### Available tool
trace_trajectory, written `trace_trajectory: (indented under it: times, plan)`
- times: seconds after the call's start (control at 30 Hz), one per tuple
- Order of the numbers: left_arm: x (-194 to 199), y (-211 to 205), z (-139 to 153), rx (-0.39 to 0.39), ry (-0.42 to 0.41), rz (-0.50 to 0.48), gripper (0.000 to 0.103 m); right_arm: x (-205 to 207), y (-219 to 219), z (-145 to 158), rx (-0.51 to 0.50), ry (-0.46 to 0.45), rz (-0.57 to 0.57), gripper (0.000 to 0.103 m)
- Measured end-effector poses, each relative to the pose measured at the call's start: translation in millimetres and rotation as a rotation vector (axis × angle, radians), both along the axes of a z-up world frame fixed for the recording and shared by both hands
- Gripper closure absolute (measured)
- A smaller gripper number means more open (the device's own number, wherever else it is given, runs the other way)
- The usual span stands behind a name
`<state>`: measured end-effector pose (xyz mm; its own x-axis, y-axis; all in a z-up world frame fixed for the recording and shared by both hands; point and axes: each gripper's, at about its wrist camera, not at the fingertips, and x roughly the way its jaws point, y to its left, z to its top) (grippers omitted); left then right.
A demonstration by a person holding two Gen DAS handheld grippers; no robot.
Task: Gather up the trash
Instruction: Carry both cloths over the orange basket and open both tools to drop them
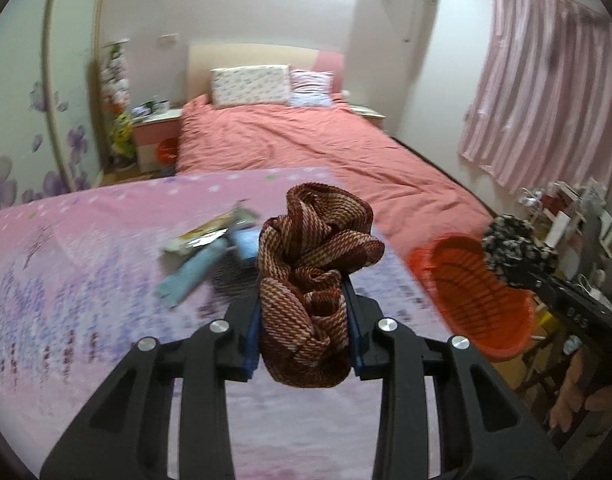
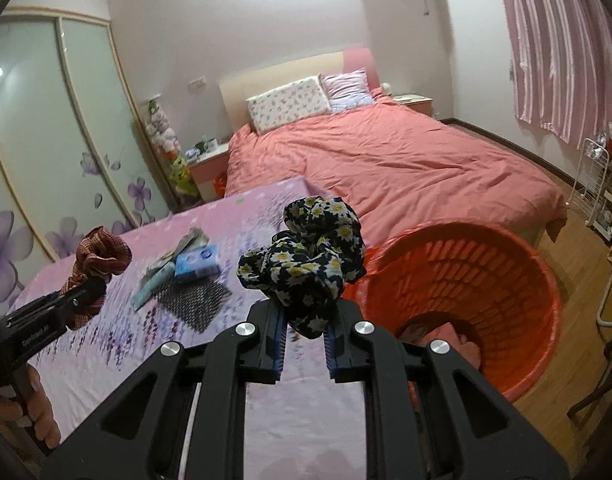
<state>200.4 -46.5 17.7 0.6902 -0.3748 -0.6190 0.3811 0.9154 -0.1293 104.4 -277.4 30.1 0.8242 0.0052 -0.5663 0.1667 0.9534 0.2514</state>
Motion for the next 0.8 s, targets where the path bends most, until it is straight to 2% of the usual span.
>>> trace_trajectory:
  times: [0.33, 0.57, 0.63, 0.67, 0.73, 0.77, 0.8]
  plan:
    - [-11, -104, 4, -0.018, -0.005, -0.195, 0.069, -11, -57, -3, 0.032, -0.036, -0.11, 0.087]
    - [-3, -187, -18, 0.005, 0.031, -0.315, 0.068, -6, -100, -18, 0.052, -0.021, -0.191, 0.087]
    - [2, -199, -24, 0.011, 0.044, -0.337, 0.066, -2, -109, -22, 0.059, -0.014, -0.206, 0.087]
    - [5, -212, -30, 0.023, 0.051, -0.349, 0.064, 0, -113, -25, 0.063, -0.01, -0.212, 0.085]
    - [10, -229, -41, 0.049, 0.056, -0.348, 0.053, 5, -122, -33, 0.074, 0.003, -0.225, 0.079]
    - [13, -234, -47, 0.06, 0.061, -0.344, 0.051, 6, -126, -36, 0.082, 0.008, -0.229, 0.067]
    - [16, -235, -52, 0.068, 0.07, -0.342, 0.045, 11, -130, -43, 0.094, 0.017, -0.233, 0.061]
